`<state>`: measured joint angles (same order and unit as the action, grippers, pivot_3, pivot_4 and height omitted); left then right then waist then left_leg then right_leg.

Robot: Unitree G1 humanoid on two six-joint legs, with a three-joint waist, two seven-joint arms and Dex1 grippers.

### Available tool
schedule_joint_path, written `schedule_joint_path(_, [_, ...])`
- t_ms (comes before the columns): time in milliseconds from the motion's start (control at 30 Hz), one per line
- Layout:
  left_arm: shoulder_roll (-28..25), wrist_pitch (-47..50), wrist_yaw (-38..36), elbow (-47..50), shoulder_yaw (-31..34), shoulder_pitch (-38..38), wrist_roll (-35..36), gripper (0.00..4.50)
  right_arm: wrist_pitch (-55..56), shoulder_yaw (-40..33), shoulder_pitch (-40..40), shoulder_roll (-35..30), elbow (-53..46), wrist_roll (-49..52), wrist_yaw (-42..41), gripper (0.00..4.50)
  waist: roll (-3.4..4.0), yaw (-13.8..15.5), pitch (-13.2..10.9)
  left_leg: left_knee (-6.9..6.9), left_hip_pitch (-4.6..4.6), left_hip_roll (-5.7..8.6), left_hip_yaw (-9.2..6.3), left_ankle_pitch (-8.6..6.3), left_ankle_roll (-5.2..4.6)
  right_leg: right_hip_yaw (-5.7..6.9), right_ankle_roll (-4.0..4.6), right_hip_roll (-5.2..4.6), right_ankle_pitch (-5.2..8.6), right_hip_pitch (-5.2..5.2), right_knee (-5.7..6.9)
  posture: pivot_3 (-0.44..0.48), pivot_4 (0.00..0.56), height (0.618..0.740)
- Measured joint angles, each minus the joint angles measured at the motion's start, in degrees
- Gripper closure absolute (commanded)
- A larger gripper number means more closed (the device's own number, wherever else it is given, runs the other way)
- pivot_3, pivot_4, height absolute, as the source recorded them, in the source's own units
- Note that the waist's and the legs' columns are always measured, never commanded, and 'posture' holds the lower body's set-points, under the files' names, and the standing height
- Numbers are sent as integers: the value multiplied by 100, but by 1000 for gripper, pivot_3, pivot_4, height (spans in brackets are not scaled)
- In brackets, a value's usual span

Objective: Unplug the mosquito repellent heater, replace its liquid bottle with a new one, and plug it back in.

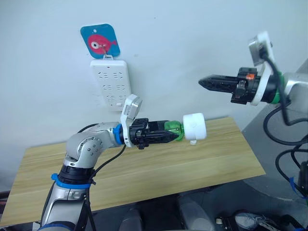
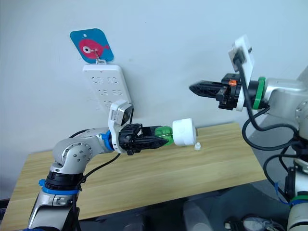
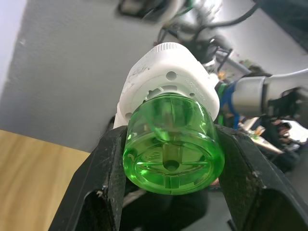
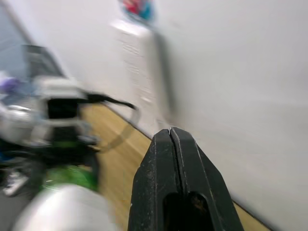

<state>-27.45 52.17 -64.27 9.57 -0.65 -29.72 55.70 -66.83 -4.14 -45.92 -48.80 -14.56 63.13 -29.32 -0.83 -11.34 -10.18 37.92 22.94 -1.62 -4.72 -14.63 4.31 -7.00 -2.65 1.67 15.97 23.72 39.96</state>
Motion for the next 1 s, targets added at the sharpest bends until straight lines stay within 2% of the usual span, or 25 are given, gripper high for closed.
schedule_joint_path(200, [4,413,212,-11,240,-115,497,2221,19,421,591,166,-820,-209,-361,4500,1,-7,2,2,0,-2,-1,0,0,1,0,1,0,-1,1,-225,86,736])
schedule_joint_path(467, [70,628,596,-100,518,-198,739,2221,-377,359,693,217,-1141,403,-534,4500,-1,2,5,3,0,-1,-3,0,0,4,1,0,-1,-3,1,-221,86,736])
schedule_joint_path(633, [86,542,659,-101,553,-213,674,2221,-560,221,691,241,-1165,918,-414,4500,0,0,8,3,0,-1,-2,0,0,3,1,0,-1,-3,0,-223,86,736])
schedule_joint_path(1000, [195,58,728,-128,336,-217,25,2221,-756,-23,525,-66,-1194,2105,-115,4500,1,-1,15,2,0,0,0,0,0,1,1,1,0,-3,0,-229,90,736])
